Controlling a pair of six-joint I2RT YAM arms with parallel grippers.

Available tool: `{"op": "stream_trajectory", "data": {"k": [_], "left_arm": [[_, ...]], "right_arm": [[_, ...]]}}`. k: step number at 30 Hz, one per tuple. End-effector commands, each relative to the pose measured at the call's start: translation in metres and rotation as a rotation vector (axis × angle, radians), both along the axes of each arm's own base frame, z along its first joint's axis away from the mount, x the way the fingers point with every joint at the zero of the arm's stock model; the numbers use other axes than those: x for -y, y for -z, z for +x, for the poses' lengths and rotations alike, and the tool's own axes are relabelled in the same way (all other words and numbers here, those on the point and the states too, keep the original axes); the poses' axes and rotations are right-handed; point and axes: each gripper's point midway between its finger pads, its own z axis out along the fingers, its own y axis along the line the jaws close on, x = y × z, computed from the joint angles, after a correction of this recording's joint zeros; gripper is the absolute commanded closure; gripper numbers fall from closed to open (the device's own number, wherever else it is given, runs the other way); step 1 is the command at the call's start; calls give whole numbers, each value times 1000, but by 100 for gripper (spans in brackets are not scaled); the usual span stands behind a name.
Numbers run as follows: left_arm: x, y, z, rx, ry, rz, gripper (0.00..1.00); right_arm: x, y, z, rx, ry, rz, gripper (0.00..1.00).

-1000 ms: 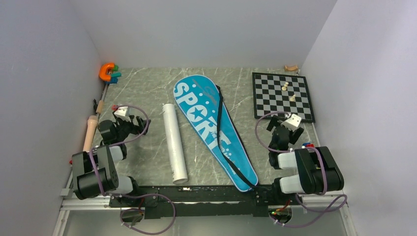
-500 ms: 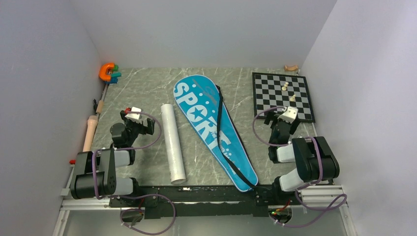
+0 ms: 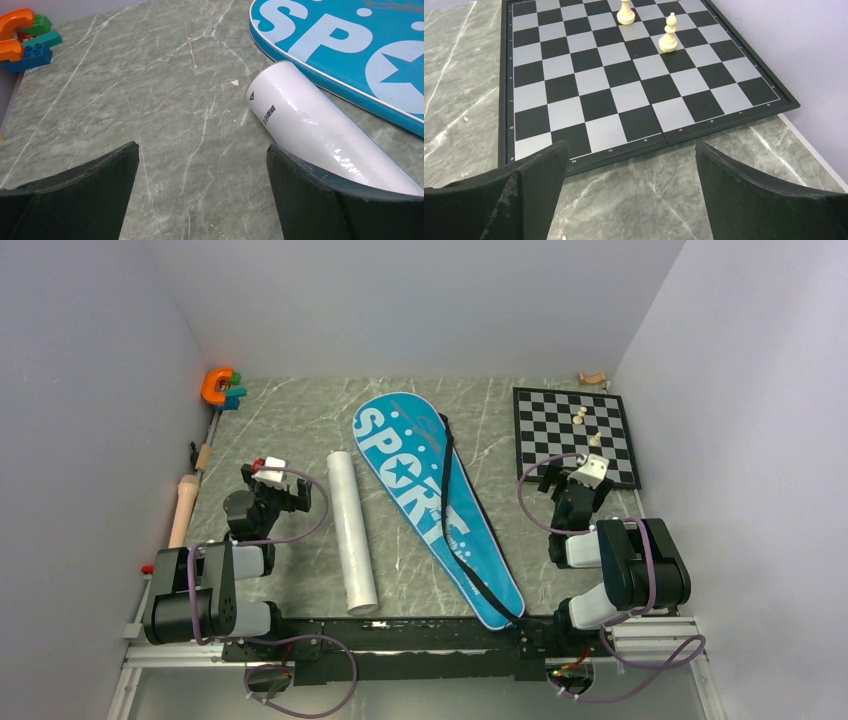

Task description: Pack up the badminton gear

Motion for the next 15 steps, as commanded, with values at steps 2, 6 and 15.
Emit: {"op": "stream_trajectory", "data": {"k": [2, 6, 15], "left_arm": [[-1, -16, 4, 67, -6, 18, 1], [-2, -16, 4, 68, -6, 19, 1], [-2, -16, 5, 63, -12, 18, 1]], "right_arm": [[-3, -12, 2, 51, -12, 16, 0], [-3, -12, 2, 53, -13, 17, 0], [-3, -12, 3, 53, -12, 16, 0]]}}
